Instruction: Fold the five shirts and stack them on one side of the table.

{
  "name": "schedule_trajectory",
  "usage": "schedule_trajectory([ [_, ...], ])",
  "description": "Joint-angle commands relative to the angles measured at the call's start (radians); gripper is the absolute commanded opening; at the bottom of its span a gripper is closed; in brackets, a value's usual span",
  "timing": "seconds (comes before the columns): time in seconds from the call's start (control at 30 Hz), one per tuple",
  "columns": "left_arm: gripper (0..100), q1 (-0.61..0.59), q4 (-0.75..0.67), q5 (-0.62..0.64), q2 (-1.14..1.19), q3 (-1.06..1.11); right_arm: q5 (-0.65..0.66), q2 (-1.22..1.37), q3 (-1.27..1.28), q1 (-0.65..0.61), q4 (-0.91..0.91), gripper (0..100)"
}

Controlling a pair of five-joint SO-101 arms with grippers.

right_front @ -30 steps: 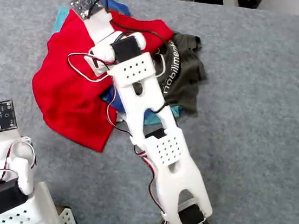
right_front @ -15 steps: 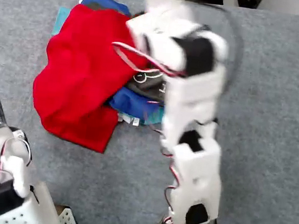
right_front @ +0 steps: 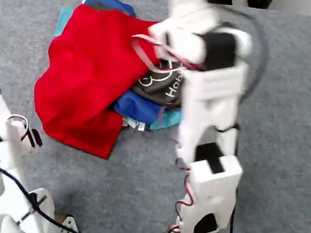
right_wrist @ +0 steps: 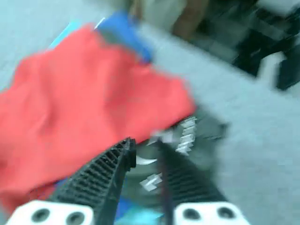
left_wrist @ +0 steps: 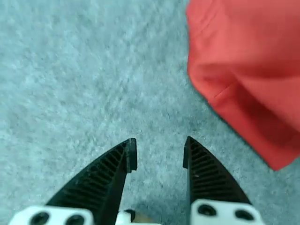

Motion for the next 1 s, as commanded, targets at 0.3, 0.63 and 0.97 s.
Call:
schedule_trajectory([
  [0.3,18,-0.18,0.002,0.008,0.018,-0.044,-0.242,0.033,0.624,-0.371,-0.466,40.5],
  [0.63,17,-0.19,0.003,0.008,0.019,-0.044,-0.324,0.271,0.466,-0.237,-0.535,1.6],
  [0.97,17,-0.192,0.003,0.008,0.019,-0.044,-0.276,0.28,-0.24,-0.108,-0.031,0.2],
])
